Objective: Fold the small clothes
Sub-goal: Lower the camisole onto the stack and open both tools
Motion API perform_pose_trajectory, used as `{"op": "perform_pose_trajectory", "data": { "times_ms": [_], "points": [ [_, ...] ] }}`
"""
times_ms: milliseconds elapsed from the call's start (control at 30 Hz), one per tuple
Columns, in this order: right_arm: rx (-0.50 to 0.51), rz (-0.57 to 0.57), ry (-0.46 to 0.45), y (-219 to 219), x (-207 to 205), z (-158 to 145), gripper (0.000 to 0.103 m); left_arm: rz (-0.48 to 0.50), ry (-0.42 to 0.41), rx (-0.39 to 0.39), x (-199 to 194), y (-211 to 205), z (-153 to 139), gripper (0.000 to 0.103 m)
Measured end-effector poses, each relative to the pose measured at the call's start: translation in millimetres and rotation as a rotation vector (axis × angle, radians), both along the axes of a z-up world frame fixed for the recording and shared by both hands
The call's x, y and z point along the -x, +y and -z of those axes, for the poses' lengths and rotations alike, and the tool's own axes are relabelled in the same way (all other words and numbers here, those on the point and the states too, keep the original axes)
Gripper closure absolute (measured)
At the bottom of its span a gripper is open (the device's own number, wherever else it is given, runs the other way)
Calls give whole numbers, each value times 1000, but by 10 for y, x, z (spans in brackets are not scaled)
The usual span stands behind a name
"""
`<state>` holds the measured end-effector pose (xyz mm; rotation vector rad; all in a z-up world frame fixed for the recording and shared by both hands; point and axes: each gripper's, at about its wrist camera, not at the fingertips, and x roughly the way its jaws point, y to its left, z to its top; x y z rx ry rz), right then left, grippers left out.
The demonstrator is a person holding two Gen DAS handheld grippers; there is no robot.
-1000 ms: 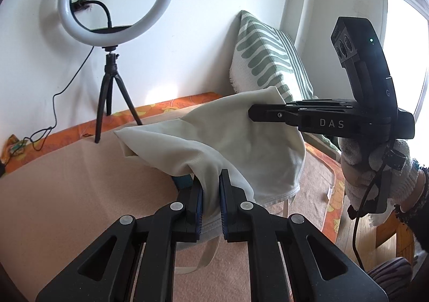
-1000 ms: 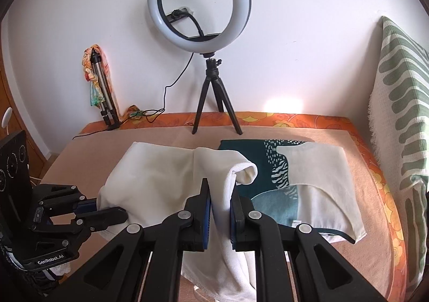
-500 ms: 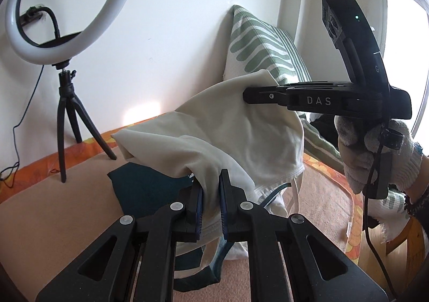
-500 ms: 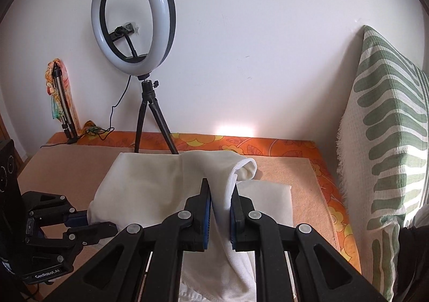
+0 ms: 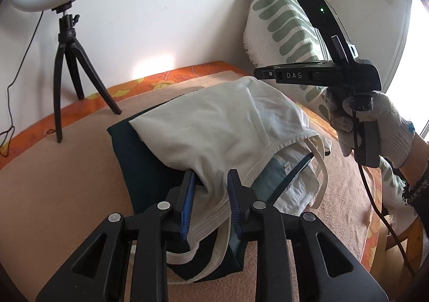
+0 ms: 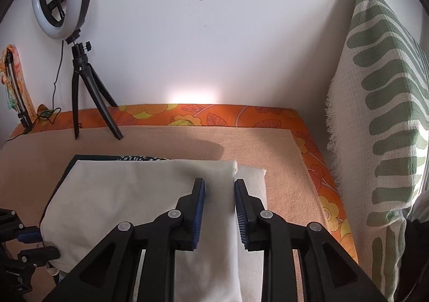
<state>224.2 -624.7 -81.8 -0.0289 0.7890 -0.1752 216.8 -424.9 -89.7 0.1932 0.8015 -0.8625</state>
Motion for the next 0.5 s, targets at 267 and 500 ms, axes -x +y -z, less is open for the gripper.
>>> {"op": "perform_pose_trajectory", "data": {
  "times_ms": [267, 500],
  "points": [
    [5, 14, -38, 96, 154, -118, 37, -50, -55, -44, 52, 178, -180, 38],
    [5, 31, -73, 261, 324, -227, 19, -63, -102, -46, 185, 265, -429, 23]
  ]
}}
